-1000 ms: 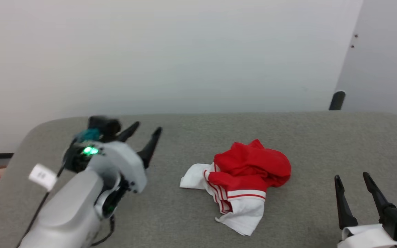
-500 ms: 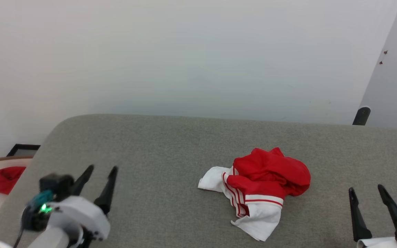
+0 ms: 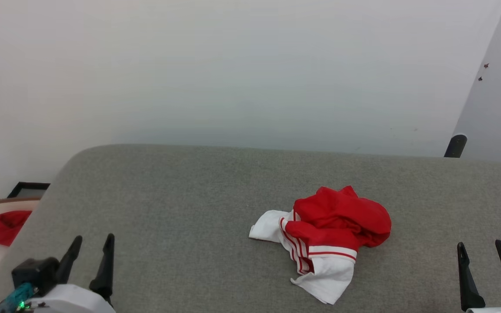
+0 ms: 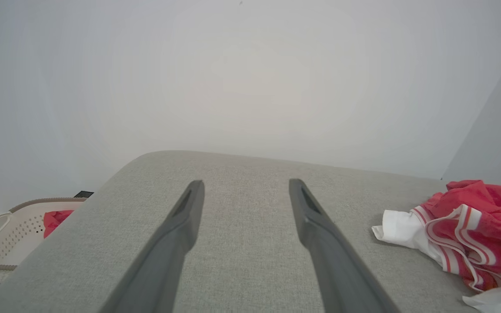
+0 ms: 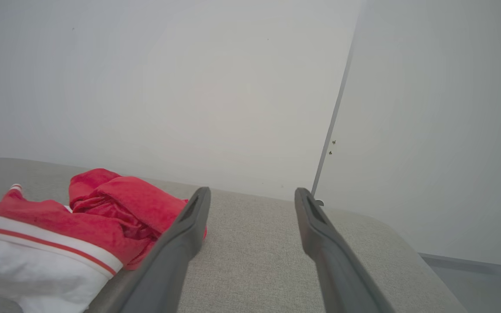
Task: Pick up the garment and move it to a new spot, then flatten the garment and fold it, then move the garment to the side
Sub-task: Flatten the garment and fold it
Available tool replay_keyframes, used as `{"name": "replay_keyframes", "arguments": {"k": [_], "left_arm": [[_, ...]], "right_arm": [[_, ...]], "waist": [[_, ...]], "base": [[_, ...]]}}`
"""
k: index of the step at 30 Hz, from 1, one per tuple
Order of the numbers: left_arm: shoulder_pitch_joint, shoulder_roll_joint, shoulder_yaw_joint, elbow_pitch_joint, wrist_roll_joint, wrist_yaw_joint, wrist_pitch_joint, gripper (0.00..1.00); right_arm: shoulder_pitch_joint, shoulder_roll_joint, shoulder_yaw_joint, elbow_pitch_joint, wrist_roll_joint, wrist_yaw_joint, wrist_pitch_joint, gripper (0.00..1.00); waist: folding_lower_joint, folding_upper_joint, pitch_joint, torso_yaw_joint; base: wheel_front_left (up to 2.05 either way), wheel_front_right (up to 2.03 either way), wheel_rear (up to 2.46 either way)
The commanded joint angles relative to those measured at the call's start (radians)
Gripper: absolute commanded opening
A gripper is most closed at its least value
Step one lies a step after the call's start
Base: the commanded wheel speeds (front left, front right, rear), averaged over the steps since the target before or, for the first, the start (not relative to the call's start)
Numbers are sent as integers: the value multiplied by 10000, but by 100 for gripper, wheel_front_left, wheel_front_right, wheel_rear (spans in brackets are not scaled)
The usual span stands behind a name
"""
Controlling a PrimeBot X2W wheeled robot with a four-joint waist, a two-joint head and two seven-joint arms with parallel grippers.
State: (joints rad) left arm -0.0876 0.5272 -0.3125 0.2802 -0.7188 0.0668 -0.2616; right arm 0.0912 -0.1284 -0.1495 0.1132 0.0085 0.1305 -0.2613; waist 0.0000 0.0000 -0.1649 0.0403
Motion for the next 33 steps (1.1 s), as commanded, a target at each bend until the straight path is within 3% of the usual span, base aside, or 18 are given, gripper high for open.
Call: {"name": "replay_keyframes", "arguments": {"k": [1,6,12,20,25,33], "left_arm": [[173,-72,142,-53,164,-57,-31,100],[325,-211,435,-131,443,-241,-23,100],[-292,-244,128,-191,343,-619,480,100],[-2468,-255,-665,-108,-262,-1433,3084,100],[-3746,-275,-1064,402,-774,-1680,4762,100],[-4840,-198,-1591,1353,-1486,-1895,6616,100]], "right_arm": [[34,-9,-7,-3,-66,5,-51,100],[-12,21,24,-5,-103,5,-52,100],[-220,-8,99,52,-60,5,-52,100],[-669,6,464,63,-31,5,-51,100],[-990,101,780,70,-15,5,-51,100],[-1275,316,1008,4,29,5,-51,100]], "waist": [[0,0,14,-18],[0,0,54,-82],[0,0,219,-227],[0,0,719,-832],[0,0,1061,-1502],[0,0,1631,-2724]], "base": [[0,0,0],[0,0,0],[0,0,0],[0,0,0],[0,0,0],[0,0,0]]}}
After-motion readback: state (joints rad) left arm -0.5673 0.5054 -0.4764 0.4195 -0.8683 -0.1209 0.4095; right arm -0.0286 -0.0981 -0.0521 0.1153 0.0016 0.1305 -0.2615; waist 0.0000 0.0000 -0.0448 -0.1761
